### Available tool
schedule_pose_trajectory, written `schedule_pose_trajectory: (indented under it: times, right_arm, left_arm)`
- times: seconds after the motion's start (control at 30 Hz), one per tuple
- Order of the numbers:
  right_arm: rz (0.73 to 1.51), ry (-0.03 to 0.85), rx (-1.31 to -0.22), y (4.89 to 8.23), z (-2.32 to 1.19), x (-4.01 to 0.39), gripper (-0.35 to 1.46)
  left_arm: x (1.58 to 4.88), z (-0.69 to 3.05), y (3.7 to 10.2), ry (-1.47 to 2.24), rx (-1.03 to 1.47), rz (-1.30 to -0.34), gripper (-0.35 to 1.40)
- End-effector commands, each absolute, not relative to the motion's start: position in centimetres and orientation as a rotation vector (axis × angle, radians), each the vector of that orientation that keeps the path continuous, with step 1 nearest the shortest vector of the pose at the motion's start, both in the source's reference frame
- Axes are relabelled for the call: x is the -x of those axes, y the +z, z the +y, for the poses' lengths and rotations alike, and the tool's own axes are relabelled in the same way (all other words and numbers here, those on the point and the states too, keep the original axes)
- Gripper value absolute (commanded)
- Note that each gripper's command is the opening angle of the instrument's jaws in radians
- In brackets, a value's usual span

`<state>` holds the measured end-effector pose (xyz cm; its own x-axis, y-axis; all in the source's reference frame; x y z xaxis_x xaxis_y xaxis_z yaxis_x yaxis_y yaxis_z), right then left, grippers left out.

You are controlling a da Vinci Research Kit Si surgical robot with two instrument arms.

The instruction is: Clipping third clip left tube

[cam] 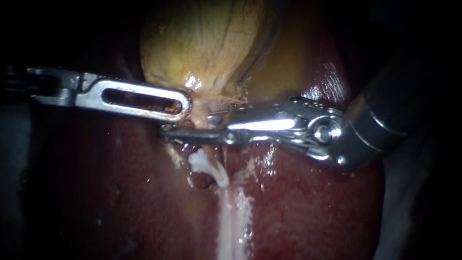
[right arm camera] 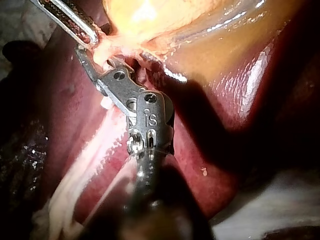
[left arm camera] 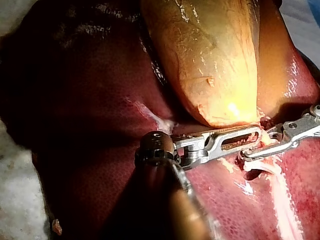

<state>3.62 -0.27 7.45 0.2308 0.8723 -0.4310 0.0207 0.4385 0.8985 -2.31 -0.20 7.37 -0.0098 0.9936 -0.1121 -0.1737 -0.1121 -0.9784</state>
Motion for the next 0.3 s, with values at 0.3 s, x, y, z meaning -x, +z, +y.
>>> schedule_pose_trajectory:
  times: [0.3]
  right_arm:
    - [1.190, 0.727, -0.955, 7.49, -0.30, -3.63, -0.35]
  left_arm:
    - [2.31, -0.19, 7.39, 1.369, 1.159, -1.025, -0.35]
